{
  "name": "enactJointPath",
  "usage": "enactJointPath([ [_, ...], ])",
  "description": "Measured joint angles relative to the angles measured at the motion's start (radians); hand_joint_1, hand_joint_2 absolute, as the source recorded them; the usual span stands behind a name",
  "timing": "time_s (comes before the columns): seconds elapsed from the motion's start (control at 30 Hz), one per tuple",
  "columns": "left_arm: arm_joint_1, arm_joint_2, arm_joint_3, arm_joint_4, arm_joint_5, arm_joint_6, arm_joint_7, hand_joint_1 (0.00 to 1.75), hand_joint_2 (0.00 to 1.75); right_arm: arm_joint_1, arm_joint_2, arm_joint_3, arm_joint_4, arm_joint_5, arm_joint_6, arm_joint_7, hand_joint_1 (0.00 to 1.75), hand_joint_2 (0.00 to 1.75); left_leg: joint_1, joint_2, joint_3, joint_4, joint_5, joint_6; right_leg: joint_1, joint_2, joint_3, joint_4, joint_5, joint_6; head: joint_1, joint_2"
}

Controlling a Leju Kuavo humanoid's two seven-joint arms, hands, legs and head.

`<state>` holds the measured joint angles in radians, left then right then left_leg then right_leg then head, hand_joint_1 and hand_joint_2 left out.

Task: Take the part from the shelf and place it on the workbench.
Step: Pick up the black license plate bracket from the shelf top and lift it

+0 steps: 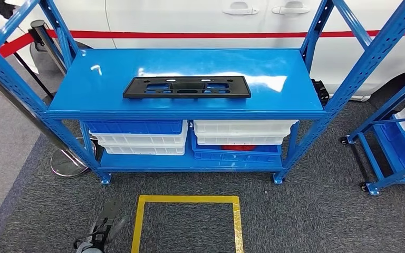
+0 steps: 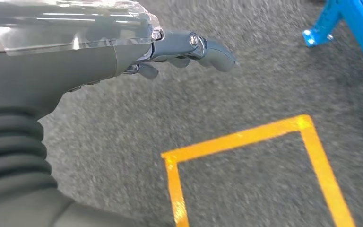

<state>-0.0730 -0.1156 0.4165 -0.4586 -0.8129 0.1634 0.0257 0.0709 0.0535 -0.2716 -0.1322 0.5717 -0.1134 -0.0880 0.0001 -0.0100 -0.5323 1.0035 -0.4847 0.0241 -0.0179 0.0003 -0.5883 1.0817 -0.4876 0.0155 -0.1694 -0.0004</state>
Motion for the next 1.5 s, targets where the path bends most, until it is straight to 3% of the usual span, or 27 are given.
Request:
enactJointPath([
  [0.07,-0.001,-0.006,0.027,0.02,-0.052,0.011,0.001,0.0,0.0,-0.026,0.003,-0.017,-0.004,0.038,-0.011,-0.012,0.0,0.0,-0.004,0.001,-0.004,0.005,-0.004,-0.009,0.004,0.001,0.019,-0.051,0.007,-0.006,0.0,0.0],
  [0.13,-0.003,-0.012,0.053,0.038,-0.103,0.022,0.001,0.0,0.0,-0.05,0.008,-0.034,-0.009,0.074,-0.022,-0.024,0.0,0.0,-0.004,0.003,-0.007,0.007,-0.007,-0.019,0.003,0.001,0.017,-0.057,0.007,-0.012,0.0,0.0],
  [0.2,-0.004,-0.018,0.078,0.056,-0.154,0.032,0.001,0.0,0.0,-0.072,0.014,-0.05,-0.015,0.111,-0.033,-0.035,0.0,0.0,-0.002,0.003,-0.02,0.042,-0.032,-0.029,-0.002,-0.001,0.021,-0.064,0.01,-0.021,0.0,0.0],
  [0.3,-0.006,-0.026,0.116,0.085,-0.234,0.046,0.003,0.0,0.0,-0.109,0.018,-0.07,-0.023,0.174,-0.048,-0.052,0.0,0.0,0.005,0.004,-0.102,0.221,-0.12,-0.043,-0.002,-0.003,0.023,-0.066,0.01,-0.032,0.0,0.0],
  [0.33,-0.006,-0.027,0.129,0.095,-0.26,0.051,0.004,0.0,0.0,-0.121,0.02,-0.074,-0.026,0.196,-0.051,-0.057,0.0,0.0,0.008,0.004,-0.128,0.272,-0.134,-0.046,-0.002,-0.003,0.023,-0.066,0.009,-0.032,0.0,0.0],
  [0.37,-0.006,-0.029,0.141,0.105,-0.286,0.055,0.005,0.0,0.0,-0.134,0.021,-0.076,-0.029,0.218,-0.054,-0.061,0.0,0.0,0.01,0.004,-0.138,0.29,-0.129,-0.048,-0.002,-0.003,0.025,-0.066,0.008,-0.032,0.0,0.0],
  [0.4,-0.007,-0.03,0.152,0.113,-0.312,0.058,0.007,0.0,0.0,-0.148,0.023,-0.076,-0.032,0.241,-0.055,-0.066,0.0,0.0,0.012,0.004,-0.13,0.267,-0.104,-0.05,-0.003,-0.002,0.027,-0.065,0.007,-0.031,0.0,0.0],
  [0.5,-0.013,-0.035,0.184,0.138,-0.387,0.07,0.009,0.0,0.0,-0.189,0.032,-0.079,-0.042,0.313,-0.059,-0.078,0.0,0.0,0.014,0.005,-0.047,0.079,-0.006,-0.047,-0.003,0.001,0.032,-0.061,0.001,-0.021,0.0,0.0],
  [0.57,-0.017,-0.04,0.205,0.155,-0.435,0.076,0.011,0.0,0.0,-0.215,0.035,-0.08,-0.048,0.361,-0.061,-0.087,0.0,0.0,0.01,0.004,-0.025,0.024,0.006,-0.038,0.0,0.0,0.029,-0.058,0.002,-0.011,0.0,0.0],
  [0.63,-0.018,-0.045,0.224,0.171,-0.48,0.083,0.014,0.0,0.0,-0.239,0.039,-0.08,-0.054,0.408,-0.063,-0.1,0.0,0.0,0.01,0.003,-0.028,0.018,0.008,-0.025,0.002,0.0,0.026,-0.061,0.005,0.0,0.0,0.0],
  [0.7,-0.019,-0.048,0.242,0.184,-0.522,0.09,0.017,0.0,0.0,-0.263,0.044,-0.076,-0.062,0.458,-0.062,-0.119,0.0,0.0,0.012,0.003,-0.026,0.008,0.015,-0.011,0.0,0.0,0.018,-0.04,-0.012,0.008,0.0,0.0],
  [0.8,-0.025,-0.053,0.266,0.202,-0.577,0.097,0.022,0.0,0.0,-0.298,0.055,-0.055,-0.074,0.533,-0.053,-0.163,0.0,0.0,0.011,0.005,-0.025,0.002,0.02,0.004,-0.002,0.0,-0.06,0.126,-0.097,0.014,0.0,0.0],
  [0.83,-0.026,-0.055,0.273,0.208,-0.592,0.099,0.023,0.0,0.0,-0.308,0.059,-0.046,-0.078,0.555,-0.048,-0.18,0.0,0.0,0.009,0.005,-0.025,0.002,0.02,0.005,-0.002,0.0,-0.089,0.184,-0.116,0.015,0.0,0.0],
  [0.87,-0.026,-0.056,0.28,0.213,-0.604,0.101,0.024,0.0,0.0,-0.317,0.064,-0.035,-0.082,0.575,-0.043,-0.199,0.0,0.0,0.007,0.004,-0.025,0.003,0.019,0.006,-0.002,0.0,-0.104,0.212,-0.116,0.015,0.0,0.0],
  [0.9,-0.026,-0.057,0.287,0.218,-0.617,0.102,0.024,0.0,0.0,-0.327,0.07,-0.024,-0.086,0.594,-0.037,-0.221,0.0,0.0,0.006,0.004,-0.025,0.005,0.019,0.007,-0.002,0.0,-0.102,0.203,-0.096,0.012,0.0,0.0],
  [0.97,-0.026,-0.062,0.298,0.225,-0.637,0.106,0.025,0.0,0.0,-0.348,0.082,0.001,-0.098,0.625,-0.02,-0.272,0.0,0.0,0.004,0.002,-0.023,0.008,0.016,0.005,0.0,0.0,-0.052,0.088,-0.024,0.002,0.0,0.0],
  [1.03,-0.028,-0.066,0.307,0.231,-0.651,0.109,0.025,0.0,0.0,-0.37,0.094,0.028,-0.109,0.643,0.003,-0.33,0.0,0.0,0.0,0.001,-0.026,0.013,0.013,-0.001,0.006,-0.001,-0.004,-0.021,0.017,-0.007,0.0,0.0],
  [1.1,-0.029,-0.069,0.316,0.237,-0.661,0.111,0.025,0.0,0.0,-0.386,0.108,0.056,-0.121,0.649,0.031,-0.389,0.0,0.0,-0.001,0.002,-0.031,0.014,0.014,-0.01,0.012,0.0,0.005,-0.05,0.016,-0.011,0.0,0.0],
  [1.2,-0.029,-0.071,0.326,0.242,-0.67,0.113,0.024,0.0,0.0,-0.396,0.127,0.097,-0.145,0.639,0.073,-0.476,0.0,0.0,0.0,0.003,-0.037,0.028,-0.001,-0.027,0.006,-0.001,0.009,-0.065,0.021,-0.022,0.0,0.0],
  [1.27,-0.03,-0.071,0.33,0.244,-0.674,0.115,0.023,0.0,0.0,-0.4,0.138,0.125,-0.169,0.614,0.099,-0.529,0.0,0.0,0.004,0.004,-0.073,0.114,-0.053,-0.037,0.002,-0.002,0.013,-0.072,0.025,-0.031,0.0,0.0],
  [1.33,-0.029,-0.071,0.331,0.246,-0.676,0.115,0.022,0.0,0.0,-0.4,0.143,0.162,-0.198,0.574,0.119,-0.561,0.0,0.0,0.008,0.004,-0.136,0.248,-0.11,-0.045,0.002,-0.002,0.014,-0.072,0.024,-0.034,-0.001,0.0],
  [1.37,-0.028,-0.071,0.331,0.248,-0.676,0.115,0.022,0.0,0.0,-0.399,0.144,0.183,-0.212,0.55,0.127,-0.571,0.0,0.0,0.011,0.004,-0.156,0.289,-0.117,-0.049,0.002,-0.002,0.014,-0.071,0.024,-0.034,0.0,0.0],
  [1.4,-0.026,-0.071,0.332,0.249,-0.677,0.115,0.022,0.0,0.0,-0.399,0.144,0.204,-0.226,0.524,0.134,-0.576,0.0,0.0,0.014,0.004,-0.16,0.292,-0.104,-0.052,0.001,-0.002,0.015,-0.071,0.023,-0.034,-0.001,0.0],
  [1.43,-0.026,-0.071,0.332,0.249,-0.677,0.115,0.022,0.0,0.0,-0.398,0.144,0.225,-0.24,0.497,0.14,-0.581,0.0,0.0,0.017,0.004,-0.144,0.253,-0.072,-0.053,0.0,0.0,0.016,-0.069,0.021,-0.033,0.0,0.0],
  [1.5,-0.026,-0.071,0.332,0.25,-0.678,0.115,0.022,0.0,0.0,-0.398,0.143,0.27,-0.27,0.441,0.151,-0.59,0.0,0.0,0.021,0.005,-0.083,0.118,-0.001,-0.055,0.0,0.003,0.019,-0.064,0.016,-0.025,-0.001,0.0],
])
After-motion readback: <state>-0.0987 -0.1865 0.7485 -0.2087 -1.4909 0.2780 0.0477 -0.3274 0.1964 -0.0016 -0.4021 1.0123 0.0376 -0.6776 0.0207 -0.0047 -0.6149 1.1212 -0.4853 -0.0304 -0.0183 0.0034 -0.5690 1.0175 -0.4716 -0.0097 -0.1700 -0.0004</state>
